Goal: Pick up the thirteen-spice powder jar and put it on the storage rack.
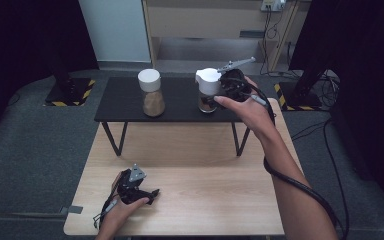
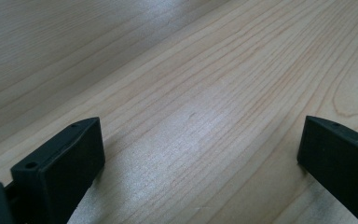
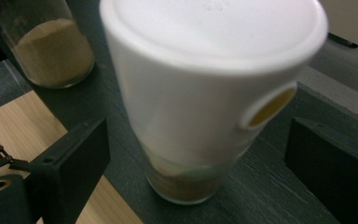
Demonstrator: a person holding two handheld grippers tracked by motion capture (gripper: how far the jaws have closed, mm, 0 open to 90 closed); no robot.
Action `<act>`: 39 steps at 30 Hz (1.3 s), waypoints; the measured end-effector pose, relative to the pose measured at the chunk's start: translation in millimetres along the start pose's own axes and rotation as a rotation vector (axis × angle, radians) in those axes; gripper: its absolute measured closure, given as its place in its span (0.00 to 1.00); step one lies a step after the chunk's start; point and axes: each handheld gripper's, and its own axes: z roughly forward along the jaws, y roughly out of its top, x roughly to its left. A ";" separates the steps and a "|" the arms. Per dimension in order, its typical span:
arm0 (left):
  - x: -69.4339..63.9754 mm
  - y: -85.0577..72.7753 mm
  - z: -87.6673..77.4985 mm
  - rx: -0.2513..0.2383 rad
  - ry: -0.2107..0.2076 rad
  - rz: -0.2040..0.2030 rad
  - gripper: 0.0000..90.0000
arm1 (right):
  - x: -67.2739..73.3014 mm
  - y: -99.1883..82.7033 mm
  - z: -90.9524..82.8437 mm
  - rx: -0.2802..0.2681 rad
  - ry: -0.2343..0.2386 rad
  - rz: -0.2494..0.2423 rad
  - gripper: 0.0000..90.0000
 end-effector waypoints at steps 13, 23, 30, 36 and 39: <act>-0.4 0.0 0.1 0.000 0.001 -0.002 0.00 | 7.6 -4.4 -22.3 0.022 -0.003 -0.002 0.06; -0.3 0.1 0.2 0.000 0.001 -0.002 0.00 | 21.9 -30.8 -39.6 0.053 0.004 -0.018 0.06; -0.5 -0.4 0.4 -0.003 0.001 -0.003 0.00 | 37.4 -55.3 -48.0 0.085 0.002 -0.055 0.06; -0.6 -0.5 0.5 -0.004 0.002 -0.003 0.00 | 47.6 -82.7 -45.5 0.124 0.004 -0.085 0.07; -0.7 -0.5 0.5 -0.003 0.001 -0.006 0.00 | 49.2 -94.0 -40.4 0.136 0.013 -0.081 0.07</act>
